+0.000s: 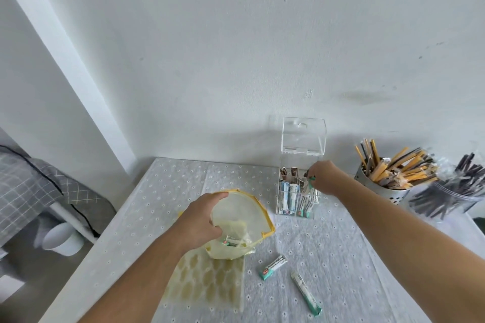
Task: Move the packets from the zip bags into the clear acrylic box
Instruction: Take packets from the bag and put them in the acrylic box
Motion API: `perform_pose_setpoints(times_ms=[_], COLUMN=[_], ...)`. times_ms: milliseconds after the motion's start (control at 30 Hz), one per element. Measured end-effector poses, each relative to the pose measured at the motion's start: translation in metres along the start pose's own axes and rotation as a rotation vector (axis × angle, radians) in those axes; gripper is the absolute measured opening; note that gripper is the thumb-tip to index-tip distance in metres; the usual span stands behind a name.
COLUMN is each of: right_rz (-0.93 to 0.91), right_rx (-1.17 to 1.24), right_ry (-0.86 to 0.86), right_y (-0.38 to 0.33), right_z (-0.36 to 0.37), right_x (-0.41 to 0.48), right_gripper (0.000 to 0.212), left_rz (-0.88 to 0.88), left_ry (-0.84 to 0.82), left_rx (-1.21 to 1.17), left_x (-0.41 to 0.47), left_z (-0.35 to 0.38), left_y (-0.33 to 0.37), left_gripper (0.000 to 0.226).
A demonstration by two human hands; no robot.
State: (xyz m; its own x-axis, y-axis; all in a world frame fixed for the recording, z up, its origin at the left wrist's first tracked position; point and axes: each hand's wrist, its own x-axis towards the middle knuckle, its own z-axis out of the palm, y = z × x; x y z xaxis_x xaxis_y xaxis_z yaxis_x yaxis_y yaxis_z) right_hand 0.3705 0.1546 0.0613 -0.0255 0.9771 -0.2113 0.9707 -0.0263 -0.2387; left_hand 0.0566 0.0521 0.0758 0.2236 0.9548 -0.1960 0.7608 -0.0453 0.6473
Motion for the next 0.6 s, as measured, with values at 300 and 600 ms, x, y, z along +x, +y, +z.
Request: perform_pose_setpoints(times_ms=[300, 600], right_rz=[-0.065, -0.077], right_rx=[-0.046, 0.031], right_ry=[0.000, -0.051], right_y=[-0.001, -0.003], right_z=[0.006, 0.013], right_x=[0.003, 0.000], right_gripper=[0.030, 0.022], left_rz=[0.004, -0.002], left_ry=[-0.006, -0.009], left_rx=[0.007, 0.000], left_x=[-0.002, -0.005], left_z=[0.001, 0.002], left_y=[0.006, 0.008], left_gripper=[0.074, 0.074])
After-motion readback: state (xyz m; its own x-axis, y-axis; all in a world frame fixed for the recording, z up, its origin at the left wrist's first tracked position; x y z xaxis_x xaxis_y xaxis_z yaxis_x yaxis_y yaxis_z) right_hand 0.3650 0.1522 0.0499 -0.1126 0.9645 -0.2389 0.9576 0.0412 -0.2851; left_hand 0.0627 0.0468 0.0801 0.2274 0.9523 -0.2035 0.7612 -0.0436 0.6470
